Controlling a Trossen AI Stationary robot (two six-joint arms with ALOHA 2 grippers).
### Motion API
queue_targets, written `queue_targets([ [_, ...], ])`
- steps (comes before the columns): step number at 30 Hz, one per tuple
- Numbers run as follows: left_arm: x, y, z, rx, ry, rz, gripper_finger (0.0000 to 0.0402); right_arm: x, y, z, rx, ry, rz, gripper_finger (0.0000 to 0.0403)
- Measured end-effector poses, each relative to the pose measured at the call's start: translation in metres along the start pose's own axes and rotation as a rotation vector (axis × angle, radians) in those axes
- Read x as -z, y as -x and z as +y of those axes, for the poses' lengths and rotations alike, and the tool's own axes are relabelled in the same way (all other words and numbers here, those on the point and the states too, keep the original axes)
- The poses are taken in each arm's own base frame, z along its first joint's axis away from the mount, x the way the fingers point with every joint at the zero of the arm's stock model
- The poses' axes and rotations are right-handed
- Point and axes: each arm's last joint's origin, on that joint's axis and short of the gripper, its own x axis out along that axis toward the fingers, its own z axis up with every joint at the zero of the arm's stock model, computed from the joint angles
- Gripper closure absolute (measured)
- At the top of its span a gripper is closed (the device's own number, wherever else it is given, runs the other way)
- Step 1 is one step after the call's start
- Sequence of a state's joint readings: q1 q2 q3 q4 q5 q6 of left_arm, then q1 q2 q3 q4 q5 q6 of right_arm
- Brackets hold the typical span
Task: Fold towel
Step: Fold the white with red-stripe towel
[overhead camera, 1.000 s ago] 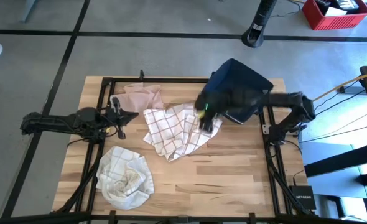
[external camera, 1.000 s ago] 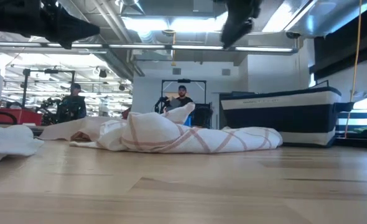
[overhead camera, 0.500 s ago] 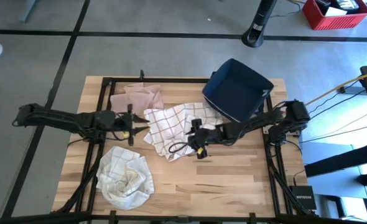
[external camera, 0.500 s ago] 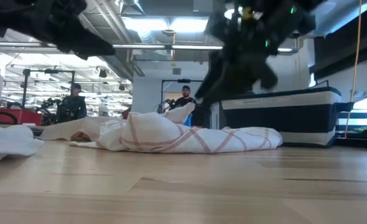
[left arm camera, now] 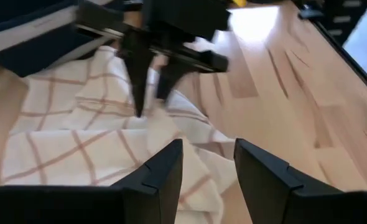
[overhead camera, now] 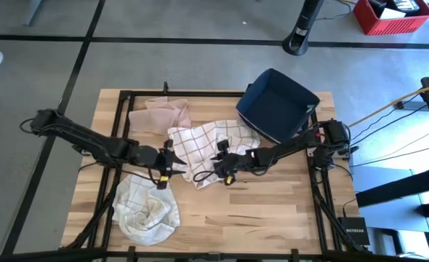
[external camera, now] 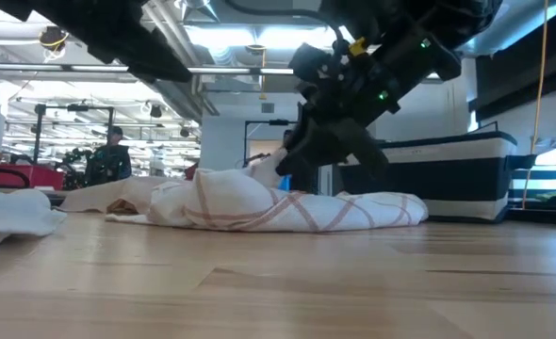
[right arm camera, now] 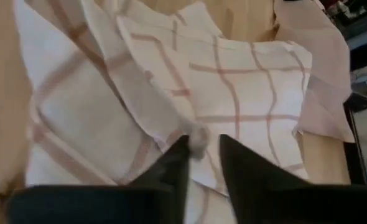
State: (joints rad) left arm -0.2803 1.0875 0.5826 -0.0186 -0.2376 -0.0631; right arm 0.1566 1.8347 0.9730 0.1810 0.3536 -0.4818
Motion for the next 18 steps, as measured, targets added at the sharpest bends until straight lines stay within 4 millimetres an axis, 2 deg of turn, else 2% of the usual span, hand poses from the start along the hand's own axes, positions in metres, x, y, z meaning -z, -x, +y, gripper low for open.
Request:
queue_targets([
  [2,-0.001,-0.002,-0.002,0.001,-0.026,0.009,0.0263,0.0,0.001,0.0,0.004,0.022,0.01,0.0384],
  [5,-0.004,-0.003,-0.005,-0.019,-0.058,0.004,0.0263,-0.014,0.014,-0.006,0.096,0.017,0.005,0.0386],
  [8,-0.009,-0.002,-0.005,-0.038,-0.091,-0.012,0.0263,-0.04,0.046,-0.024,0.202,-0.033,-0.087,0.0394],
  [11,-0.013,0.0,-0.004,-0.044,-0.093,-0.027,0.0263,-0.056,0.082,-0.04,0.256,-0.069,-0.168,0.0395],
  [15,-0.018,0.004,-0.003,-0.115,-0.107,-0.015,0.0263,-0.065,0.134,-0.058,0.3,-0.134,-0.258,0.0396],
  [18,-0.029,0.009,0.002,-0.248,-0.175,0.004,0.0263,-0.065,0.159,-0.068,0.295,-0.185,-0.303,0.0398],
])
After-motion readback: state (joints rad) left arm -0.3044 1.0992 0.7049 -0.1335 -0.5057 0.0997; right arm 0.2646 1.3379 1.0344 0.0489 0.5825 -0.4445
